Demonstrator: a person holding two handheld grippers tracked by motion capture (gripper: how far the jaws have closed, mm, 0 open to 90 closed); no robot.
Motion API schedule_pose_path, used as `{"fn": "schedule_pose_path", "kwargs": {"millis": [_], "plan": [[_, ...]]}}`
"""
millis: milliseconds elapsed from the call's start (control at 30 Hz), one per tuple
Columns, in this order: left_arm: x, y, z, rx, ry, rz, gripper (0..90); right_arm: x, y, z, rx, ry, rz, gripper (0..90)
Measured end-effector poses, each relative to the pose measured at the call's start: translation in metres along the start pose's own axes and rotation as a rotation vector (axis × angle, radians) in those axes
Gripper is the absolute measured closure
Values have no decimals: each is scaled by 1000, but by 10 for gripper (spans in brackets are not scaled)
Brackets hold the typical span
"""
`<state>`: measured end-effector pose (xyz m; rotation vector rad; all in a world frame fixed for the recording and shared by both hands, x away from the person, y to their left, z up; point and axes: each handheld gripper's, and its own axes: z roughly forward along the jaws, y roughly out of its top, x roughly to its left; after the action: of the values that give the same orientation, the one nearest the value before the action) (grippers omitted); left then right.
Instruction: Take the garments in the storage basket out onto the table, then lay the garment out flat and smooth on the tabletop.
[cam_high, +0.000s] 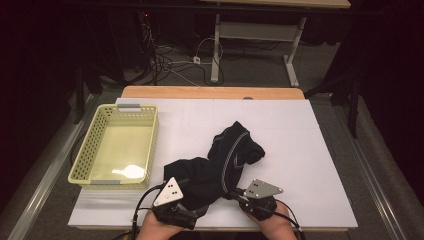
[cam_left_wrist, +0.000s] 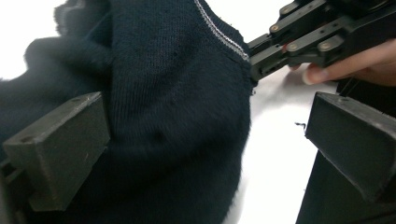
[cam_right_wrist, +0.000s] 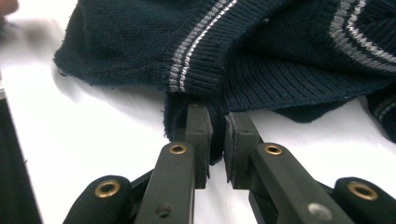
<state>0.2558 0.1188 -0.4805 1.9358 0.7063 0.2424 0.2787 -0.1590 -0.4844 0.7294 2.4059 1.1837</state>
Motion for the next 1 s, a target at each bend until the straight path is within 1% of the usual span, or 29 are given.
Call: {"fn": "schedule_pose_path", "kwargs": {"millis": [167,233,333,400,433,500,567,600,700,767,833,867,1000], "plan": [[-10,7,17,56,-11,43,0,7,-5,-13,-14,1,-5,836],[-14,8,24,86,-10,57,0,10,-7,-19,-17,0,-8,837],[-17,10,33,104,-10,74,41,14,-9,-29,-17,-2,-13,839],[-18,11,36,95,-7,73,147,16,-12,-35,-17,-13,-11,839],[-20,13,39,102,-10,74,181,16,-13,-38,-20,-16,-10,839],[-21,15,44,111,-6,90,263,16,-16,-44,-21,-32,-5,839],[-23,17,48,123,-10,107,344,17,-20,-49,-21,-45,0,839],[-24,18,50,125,-14,117,401,16,-21,-51,-20,-52,-2,839],[-24,21,53,128,-48,133,551,15,-26,-58,-14,-74,6,842],[-25,24,54,120,-71,132,626,14,-29,-62,-15,-93,13,844],[-26,27,55,109,-95,138,665,11,-32,-67,-18,-116,22,846],[-28,30,54,100,-114,139,678,9,-34,-70,-19,-128,29,847],[-32,38,49,55,-160,137,695,-4,-41,-85,-29,-177,67,848]]}}
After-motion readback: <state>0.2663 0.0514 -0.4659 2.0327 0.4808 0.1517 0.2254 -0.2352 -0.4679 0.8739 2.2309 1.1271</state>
